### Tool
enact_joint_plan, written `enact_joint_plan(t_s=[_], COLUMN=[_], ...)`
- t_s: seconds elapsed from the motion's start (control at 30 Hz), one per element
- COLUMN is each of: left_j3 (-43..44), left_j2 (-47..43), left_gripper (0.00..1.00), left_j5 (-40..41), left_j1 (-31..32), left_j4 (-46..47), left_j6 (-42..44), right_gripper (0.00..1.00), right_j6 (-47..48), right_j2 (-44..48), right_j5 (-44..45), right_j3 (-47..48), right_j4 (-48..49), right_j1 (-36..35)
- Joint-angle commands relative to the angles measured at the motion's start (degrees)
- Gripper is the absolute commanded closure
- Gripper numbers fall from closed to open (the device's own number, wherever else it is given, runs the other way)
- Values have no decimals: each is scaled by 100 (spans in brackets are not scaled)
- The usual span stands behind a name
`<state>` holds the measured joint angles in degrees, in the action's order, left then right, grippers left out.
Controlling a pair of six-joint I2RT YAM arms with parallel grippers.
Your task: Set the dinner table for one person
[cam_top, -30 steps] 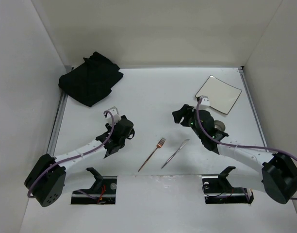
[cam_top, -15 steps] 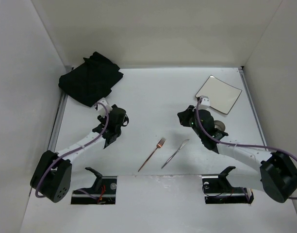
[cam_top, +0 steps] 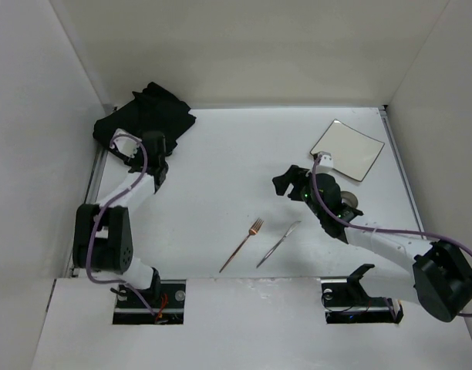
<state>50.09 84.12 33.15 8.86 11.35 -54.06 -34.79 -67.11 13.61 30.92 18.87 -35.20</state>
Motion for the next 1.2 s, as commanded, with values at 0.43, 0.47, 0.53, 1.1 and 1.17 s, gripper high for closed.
enact_joint_plan(t_s=[0.43, 0.47, 0.53, 1.1, 1.17], left_j3=[1776, 1768, 1619, -824, -1166], left_j2=[2513, 2539, 2557, 1953, 1427], left_gripper=[53, 61, 79, 67, 57], left_j5=[-1468, -1573, -1828, -1952, -1961], left_j1=[-1137, -1128, -1076, 2475, 2528], left_j4=[77, 121, 340, 2696, 2802], left_j6=[-298, -306, -359, -1353, -1230], right_gripper=[12, 13, 13, 11, 10], right_j6=[60, 60, 77, 51, 68], right_j2=[-416, -434, -408, -311, -294], right_j5=[-359, -359, -367, -297, -271], right_j3=[107, 116, 116, 37, 46], right_j4=[530, 521, 538, 407, 407], right_j1=[0, -8, -17, 158, 158])
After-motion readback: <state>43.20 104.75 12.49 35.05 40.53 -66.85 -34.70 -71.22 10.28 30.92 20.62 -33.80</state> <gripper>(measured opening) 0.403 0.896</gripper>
